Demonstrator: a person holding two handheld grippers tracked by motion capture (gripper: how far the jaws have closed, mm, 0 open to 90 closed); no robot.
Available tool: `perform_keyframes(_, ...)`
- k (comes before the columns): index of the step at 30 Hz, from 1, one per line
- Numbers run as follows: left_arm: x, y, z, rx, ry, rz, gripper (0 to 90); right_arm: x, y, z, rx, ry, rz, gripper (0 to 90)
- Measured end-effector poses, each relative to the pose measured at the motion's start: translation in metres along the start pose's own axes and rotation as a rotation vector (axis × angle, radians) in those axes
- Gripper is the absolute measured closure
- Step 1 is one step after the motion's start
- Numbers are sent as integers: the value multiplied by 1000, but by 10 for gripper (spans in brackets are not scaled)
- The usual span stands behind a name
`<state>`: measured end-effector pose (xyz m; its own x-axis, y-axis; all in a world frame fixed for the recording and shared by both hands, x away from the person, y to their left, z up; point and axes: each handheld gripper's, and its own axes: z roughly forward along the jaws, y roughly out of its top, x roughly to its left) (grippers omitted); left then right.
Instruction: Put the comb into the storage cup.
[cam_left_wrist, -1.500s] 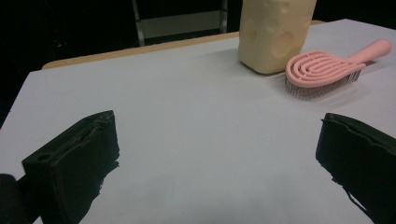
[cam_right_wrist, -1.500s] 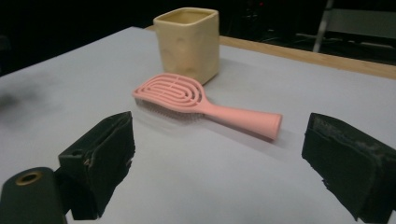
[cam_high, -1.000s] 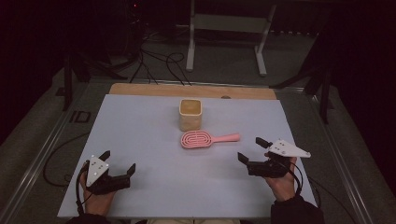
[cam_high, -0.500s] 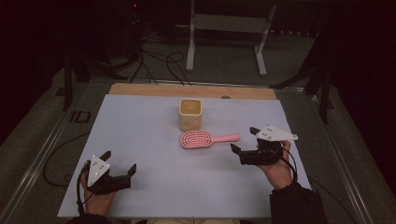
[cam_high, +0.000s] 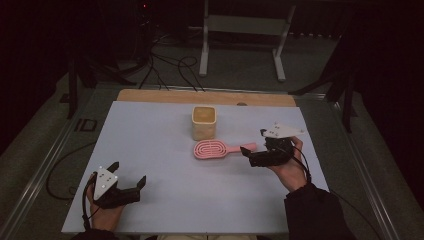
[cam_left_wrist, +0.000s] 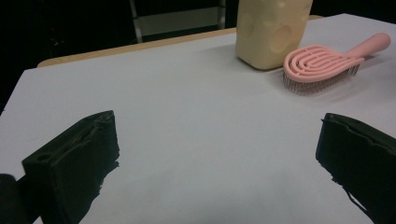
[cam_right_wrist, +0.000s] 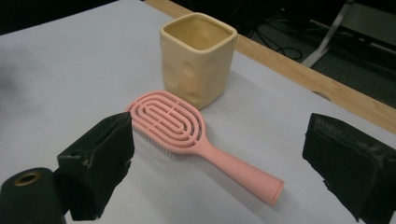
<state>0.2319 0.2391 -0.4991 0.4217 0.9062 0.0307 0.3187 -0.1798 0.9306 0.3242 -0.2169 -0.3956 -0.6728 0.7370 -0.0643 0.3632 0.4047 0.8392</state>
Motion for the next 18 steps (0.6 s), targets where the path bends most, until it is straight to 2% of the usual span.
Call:
perform_keyframes(9, 0, 0, 0, 0, -2, -1, 2, -10, 12, 15, 61, 3, -17, 89)
perform_keyframes(15, 0, 0, 0, 2, -2, 0, 2, -14, 18, 24, 110, 11, -48, 88)
perform_keyframes(18, 0, 0, 0, 2, -3, 0, 2, -19, 20, 29, 123, 18, -42, 89)
